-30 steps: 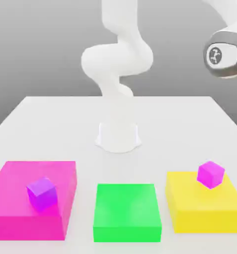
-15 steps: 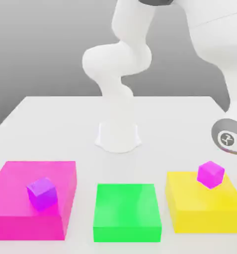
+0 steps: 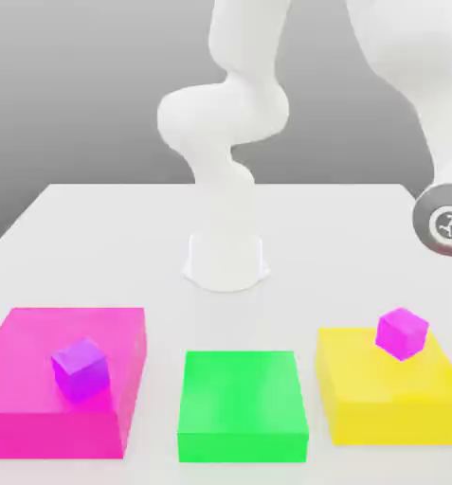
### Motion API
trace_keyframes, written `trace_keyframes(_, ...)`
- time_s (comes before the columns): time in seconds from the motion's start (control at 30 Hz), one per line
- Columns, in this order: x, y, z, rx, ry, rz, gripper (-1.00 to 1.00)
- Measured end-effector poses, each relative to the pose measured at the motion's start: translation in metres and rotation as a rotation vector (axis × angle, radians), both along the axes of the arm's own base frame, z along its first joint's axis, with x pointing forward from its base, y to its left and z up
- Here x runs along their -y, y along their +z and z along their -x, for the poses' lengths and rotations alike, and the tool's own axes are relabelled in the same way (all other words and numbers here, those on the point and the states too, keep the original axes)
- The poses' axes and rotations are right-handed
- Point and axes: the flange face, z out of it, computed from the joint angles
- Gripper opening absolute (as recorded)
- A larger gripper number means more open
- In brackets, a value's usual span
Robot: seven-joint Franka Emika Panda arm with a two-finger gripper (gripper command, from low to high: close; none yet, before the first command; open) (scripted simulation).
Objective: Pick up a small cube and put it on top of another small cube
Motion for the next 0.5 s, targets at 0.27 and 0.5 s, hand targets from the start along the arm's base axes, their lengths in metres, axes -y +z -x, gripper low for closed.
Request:
trace_keyframes(0.27, 0.106, 0.036, -0.063, 0.037, -0.311, -0.014, -1.0)
trace_keyframes(0.5, 0.239, 0.069, -0.09, -0.004, -0.818, -0.07, -1.0)
